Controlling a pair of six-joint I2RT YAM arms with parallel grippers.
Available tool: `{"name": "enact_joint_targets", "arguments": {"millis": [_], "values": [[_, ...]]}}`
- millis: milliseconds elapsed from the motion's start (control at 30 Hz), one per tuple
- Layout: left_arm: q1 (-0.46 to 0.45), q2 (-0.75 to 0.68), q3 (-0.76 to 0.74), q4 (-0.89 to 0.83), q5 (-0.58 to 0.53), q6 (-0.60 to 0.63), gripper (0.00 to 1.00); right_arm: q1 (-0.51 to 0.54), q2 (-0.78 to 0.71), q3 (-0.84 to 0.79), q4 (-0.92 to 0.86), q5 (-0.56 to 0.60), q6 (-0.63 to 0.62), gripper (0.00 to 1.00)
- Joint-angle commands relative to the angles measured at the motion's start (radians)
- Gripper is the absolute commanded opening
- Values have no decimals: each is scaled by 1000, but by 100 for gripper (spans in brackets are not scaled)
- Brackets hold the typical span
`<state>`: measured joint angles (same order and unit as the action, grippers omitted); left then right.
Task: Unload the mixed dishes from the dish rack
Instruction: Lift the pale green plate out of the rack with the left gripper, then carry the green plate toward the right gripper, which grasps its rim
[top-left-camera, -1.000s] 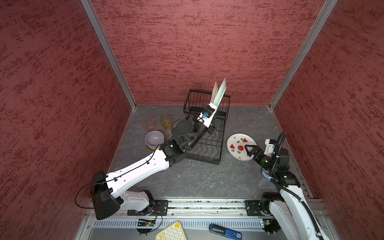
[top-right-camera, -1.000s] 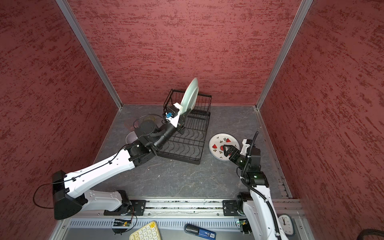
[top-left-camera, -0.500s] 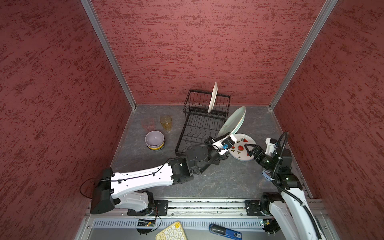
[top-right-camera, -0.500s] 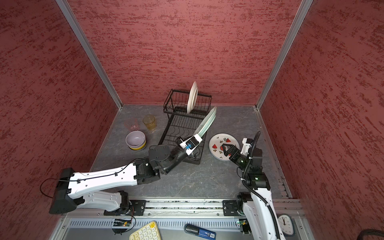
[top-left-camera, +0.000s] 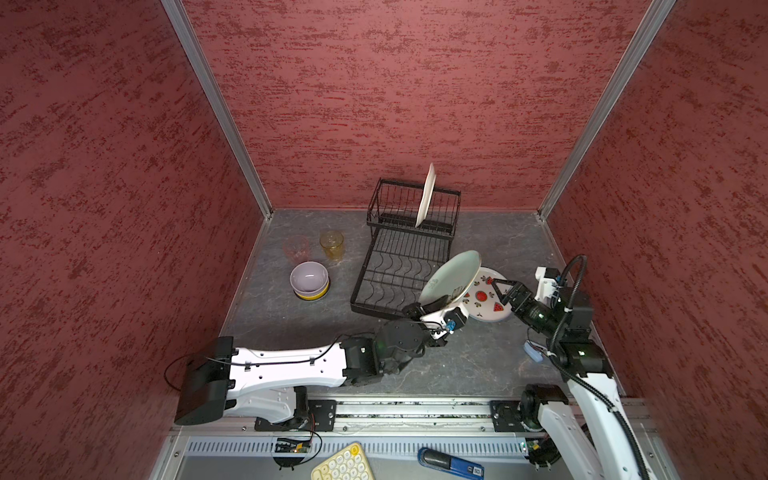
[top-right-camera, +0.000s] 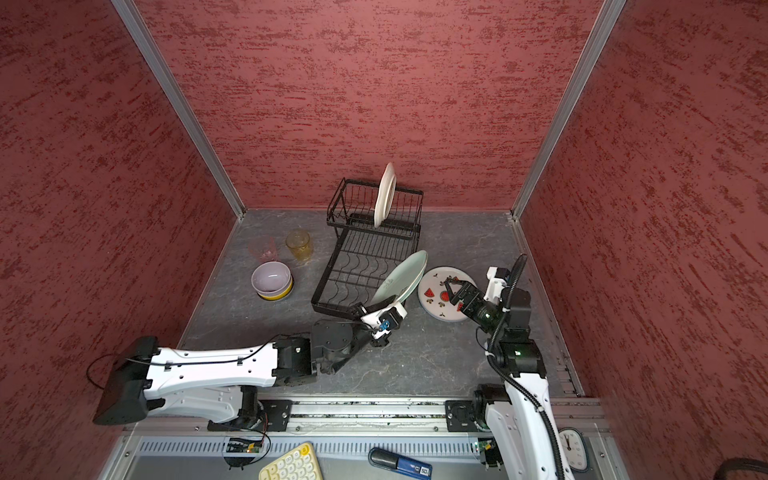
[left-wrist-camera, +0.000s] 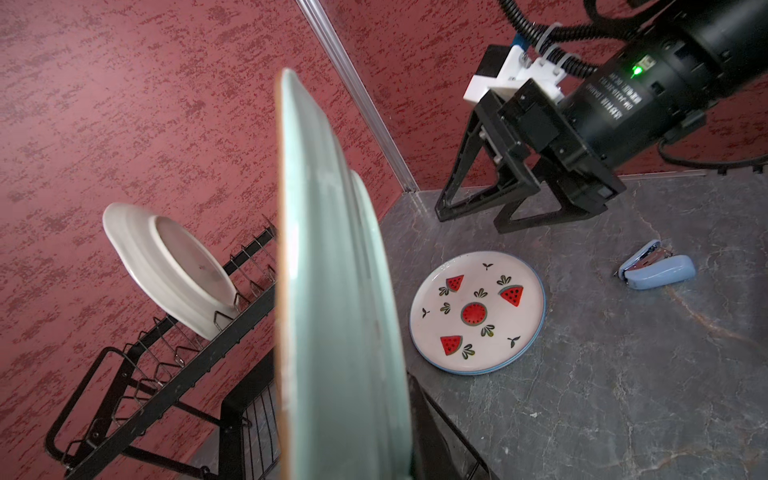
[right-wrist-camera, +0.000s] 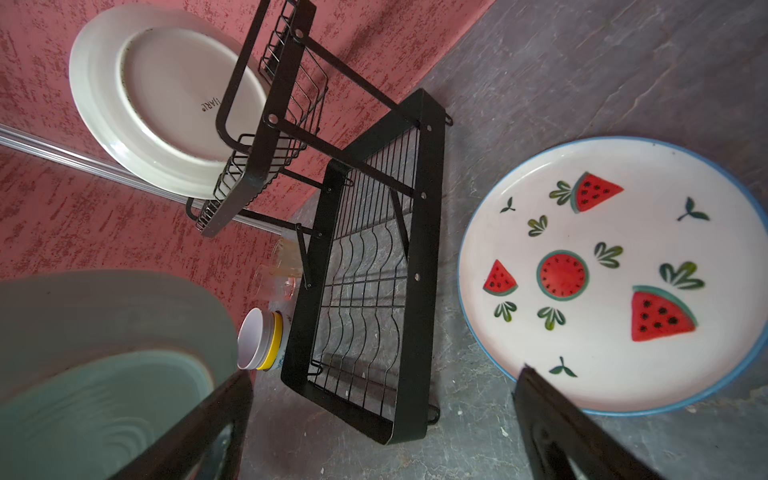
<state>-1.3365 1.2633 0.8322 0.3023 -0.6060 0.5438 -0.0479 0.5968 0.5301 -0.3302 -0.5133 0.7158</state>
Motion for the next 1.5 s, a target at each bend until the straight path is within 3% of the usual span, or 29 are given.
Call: {"name": "enact_joint_targets", "arguments": {"millis": [0, 167, 600, 833, 1333, 1467], "values": [[18, -27, 4, 127, -38, -12, 0, -3, -40, 6, 24, -16, 30, 99], [32, -21, -49, 102, -42, -71, 0, -3, -5, 15, 47, -75, 56, 99], [33, 161, 34, 157, 91, -76, 0, -3, 7, 64, -89, -6, 20, 99], [30, 311, 124, 166, 81, 0, 0, -3, -48, 42, -58, -4, 91, 99], [26, 518, 269, 282, 83, 180, 0, -3, 33, 50, -87, -77, 140, 98], [25, 572, 302, 333, 69, 259, 0, -3, 61, 56, -102, -58, 136, 89]]}}
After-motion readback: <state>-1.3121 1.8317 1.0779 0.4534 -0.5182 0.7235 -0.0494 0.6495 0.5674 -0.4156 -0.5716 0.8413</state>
